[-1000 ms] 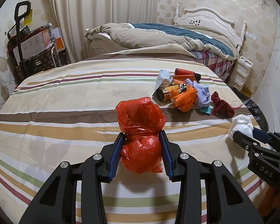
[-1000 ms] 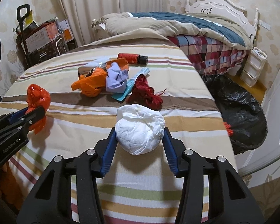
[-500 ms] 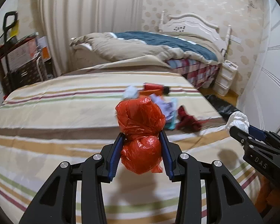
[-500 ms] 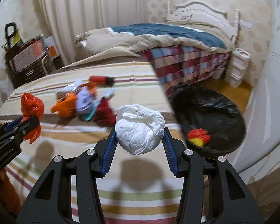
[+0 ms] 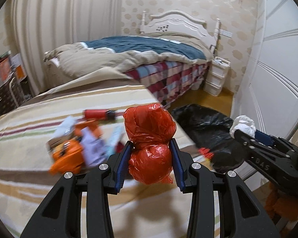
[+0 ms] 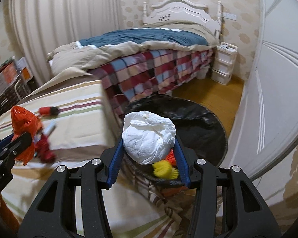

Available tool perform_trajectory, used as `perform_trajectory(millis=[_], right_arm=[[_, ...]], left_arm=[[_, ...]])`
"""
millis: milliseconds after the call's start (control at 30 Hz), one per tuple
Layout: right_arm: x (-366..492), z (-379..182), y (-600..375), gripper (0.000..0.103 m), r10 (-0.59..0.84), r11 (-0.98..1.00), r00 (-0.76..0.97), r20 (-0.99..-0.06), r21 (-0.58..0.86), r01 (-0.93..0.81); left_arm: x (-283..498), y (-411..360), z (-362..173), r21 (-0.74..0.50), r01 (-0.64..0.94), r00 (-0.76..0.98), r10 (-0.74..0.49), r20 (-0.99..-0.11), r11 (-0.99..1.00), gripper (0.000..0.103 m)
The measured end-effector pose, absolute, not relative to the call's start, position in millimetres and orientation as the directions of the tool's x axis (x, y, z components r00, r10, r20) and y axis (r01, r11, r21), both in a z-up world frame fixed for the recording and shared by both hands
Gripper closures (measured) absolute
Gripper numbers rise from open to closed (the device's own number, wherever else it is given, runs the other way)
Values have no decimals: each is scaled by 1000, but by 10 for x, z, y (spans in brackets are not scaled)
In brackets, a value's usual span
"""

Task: Collect trash
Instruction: 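Carry the red bag and white tissue over the bin and release both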

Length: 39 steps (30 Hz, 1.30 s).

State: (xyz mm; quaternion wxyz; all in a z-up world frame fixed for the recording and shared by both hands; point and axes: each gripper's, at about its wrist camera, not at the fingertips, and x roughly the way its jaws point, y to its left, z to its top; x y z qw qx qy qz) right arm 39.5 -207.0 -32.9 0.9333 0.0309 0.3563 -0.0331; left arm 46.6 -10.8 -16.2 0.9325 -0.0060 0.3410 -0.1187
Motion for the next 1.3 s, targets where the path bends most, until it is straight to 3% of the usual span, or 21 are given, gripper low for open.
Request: perform_trajectory(millis=[400, 1100, 1200, 1300], right_arm=[[809, -509, -2539, 55, -75, 987, 722, -688, 50, 151], [1078, -705, -2910, 55, -97, 973, 693, -714, 77, 216], [1086, -731, -2941, 54, -105, 971, 691, -715, 76, 227], [1083, -732, -2962, 42, -117, 967, 695, -710, 77, 241]], left_arm=[[924, -849, -377, -38, 293, 696, -240, -677, 955, 63], [1300, -1274, -544, -12, 306, 662, -222, -716, 952, 63], [1311, -1287, -542, -8, 310, 664, -222, -714, 951, 62], [1319, -1281, -542, -7, 304, 665, -217, -714, 953, 51]])
